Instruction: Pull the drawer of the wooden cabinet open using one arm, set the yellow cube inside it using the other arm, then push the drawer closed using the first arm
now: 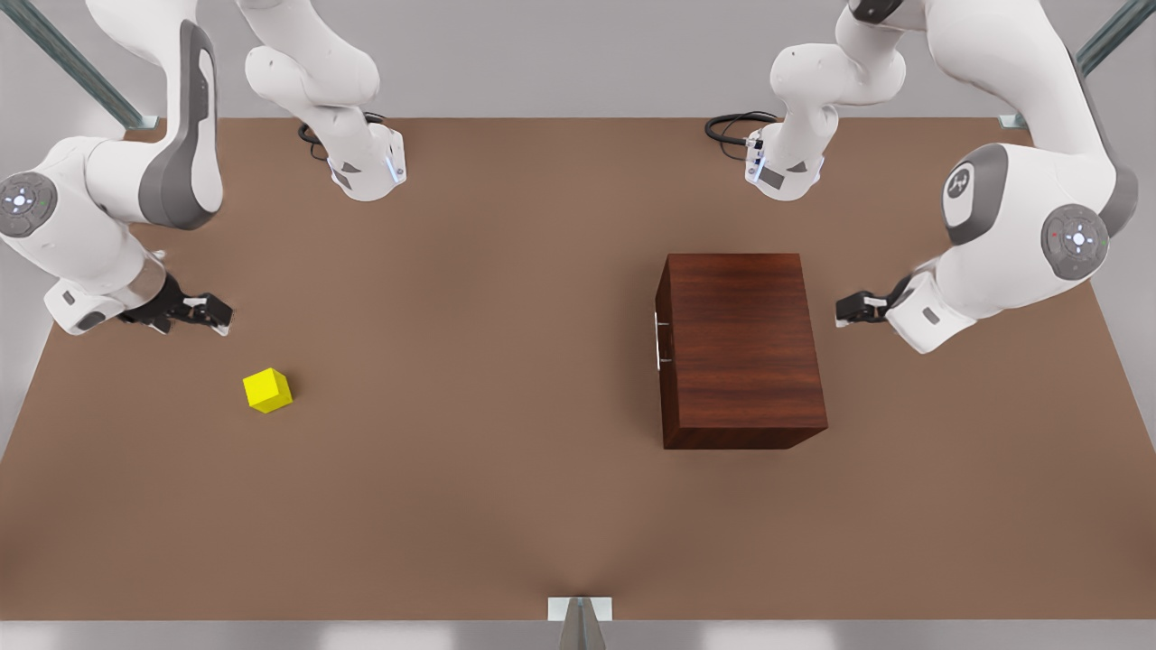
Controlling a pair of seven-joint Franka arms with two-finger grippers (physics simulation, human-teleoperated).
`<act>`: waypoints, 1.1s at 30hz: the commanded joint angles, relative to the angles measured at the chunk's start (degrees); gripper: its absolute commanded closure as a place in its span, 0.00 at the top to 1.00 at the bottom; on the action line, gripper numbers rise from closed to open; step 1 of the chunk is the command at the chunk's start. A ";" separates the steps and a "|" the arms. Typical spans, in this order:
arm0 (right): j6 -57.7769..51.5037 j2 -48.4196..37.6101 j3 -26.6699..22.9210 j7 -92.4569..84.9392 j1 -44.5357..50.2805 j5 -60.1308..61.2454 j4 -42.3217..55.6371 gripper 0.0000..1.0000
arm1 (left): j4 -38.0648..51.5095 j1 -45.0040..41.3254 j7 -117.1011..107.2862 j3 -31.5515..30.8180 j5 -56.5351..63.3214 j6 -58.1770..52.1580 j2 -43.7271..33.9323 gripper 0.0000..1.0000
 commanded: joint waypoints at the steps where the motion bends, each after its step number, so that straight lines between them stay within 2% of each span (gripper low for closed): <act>1: 6.10 0.17 1.99 -3.56 7.39 -0.08 0.24 1.00 | 0.28 -0.21 -0.60 -0.13 0.11 4.22 0.08 1.00; 11: 4.52 5.97 2.07 -3.56 7.75 3.17 1.56 1.00 | -1.92 0.85 -2.80 1.02 0.20 -3.43 -0.44 1.00; 13: 4.43 5.97 2.16 -3.48 7.66 3.08 1.56 1.00 | -1.48 0.23 -2.45 0.93 -0.42 2.45 2.80 1.00; 20: 2.50 5.97 1.55 -3.30 7.13 3.08 2.00 1.00 | -1.21 -1.00 -3.06 0.67 3.19 2.37 2.90 1.00; 21: 2.50 5.97 1.55 -3.30 7.13 2.99 2.00 1.00 | -1.74 -4.15 -9.02 0.49 3.80 2.99 3.25 1.00; 23: 2.50 6.06 1.55 -3.30 7.22 2.90 2.09 1.00 | 0.37 -17.34 -22.39 0.58 11.53 3.16 7.02 1.00; 25: 2.50 7.20 1.55 -3.30 7.22 2.73 2.09 1.00 | 3.01 -20.95 -26.26 0.49 11.89 3.16 8.96 1.00; 29: 2.50 7.20 1.37 -3.48 6.25 3.17 2.44 1.00 | 3.62 -28.16 -49.63 0.31 11.62 12.12 12.83 1.00; 31: 2.50 7.20 1.37 -3.39 5.99 3.26 2.53 1.00 | 4.85 -30.70 -52.90 0.31 11.89 13.53 15.29 1.00; 33: 2.41 7.20 1.37 -3.48 6.08 3.17 2.53 1.00 | 6.35 -35.10 -57.03 0.58 16.90 13.53 18.89 1.00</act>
